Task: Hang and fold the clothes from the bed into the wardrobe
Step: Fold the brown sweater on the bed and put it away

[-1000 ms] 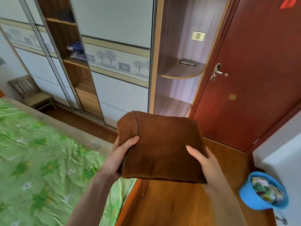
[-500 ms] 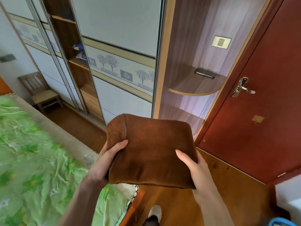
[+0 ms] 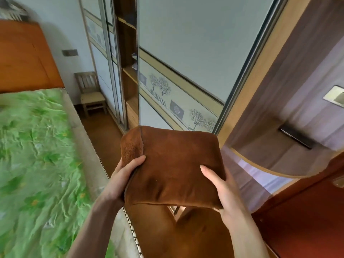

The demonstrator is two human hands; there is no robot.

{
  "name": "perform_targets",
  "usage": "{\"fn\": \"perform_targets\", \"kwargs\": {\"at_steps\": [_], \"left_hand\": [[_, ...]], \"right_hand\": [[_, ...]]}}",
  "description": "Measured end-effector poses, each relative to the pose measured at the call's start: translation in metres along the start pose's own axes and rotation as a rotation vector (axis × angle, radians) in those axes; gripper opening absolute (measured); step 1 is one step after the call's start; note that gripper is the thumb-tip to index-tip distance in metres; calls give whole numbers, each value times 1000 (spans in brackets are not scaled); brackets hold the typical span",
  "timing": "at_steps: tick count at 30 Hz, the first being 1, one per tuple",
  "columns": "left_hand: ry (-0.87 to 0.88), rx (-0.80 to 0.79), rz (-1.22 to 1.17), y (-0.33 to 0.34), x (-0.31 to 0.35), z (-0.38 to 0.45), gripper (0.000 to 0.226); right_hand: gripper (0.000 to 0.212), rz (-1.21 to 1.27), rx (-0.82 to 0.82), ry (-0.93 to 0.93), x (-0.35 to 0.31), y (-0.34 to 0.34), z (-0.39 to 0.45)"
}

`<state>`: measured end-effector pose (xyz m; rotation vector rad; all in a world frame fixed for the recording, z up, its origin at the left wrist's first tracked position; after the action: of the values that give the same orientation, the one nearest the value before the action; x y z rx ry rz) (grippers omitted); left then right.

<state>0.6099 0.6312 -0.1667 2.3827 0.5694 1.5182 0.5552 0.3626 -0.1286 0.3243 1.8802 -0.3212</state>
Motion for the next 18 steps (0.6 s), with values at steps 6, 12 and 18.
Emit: {"fn": "perform_targets", "kwargs": {"at_steps": [6,12,18], "left_hand": [[98,82,-56,-9,34,36,54],[148,240,-154,-47,52,74,73],[221,390,-204,-64,93,119,68]], "right_hand": [[69,-31,-190,-22,-36,48,67],[64,-82,-397,-10,-51,127,141],[67,-74,-582,12,-75,213,211]]}}
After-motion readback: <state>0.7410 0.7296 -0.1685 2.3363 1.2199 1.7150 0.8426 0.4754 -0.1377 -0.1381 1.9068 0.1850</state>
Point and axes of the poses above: each hand's wrist, its own z-axis towards the middle knuckle, its own y-axis out of the palm, x = y × z, the point moved 8 cm from there along z, towards the middle knuckle, and after that the axes turned 4 degrees about x, right-handed, at the moved point
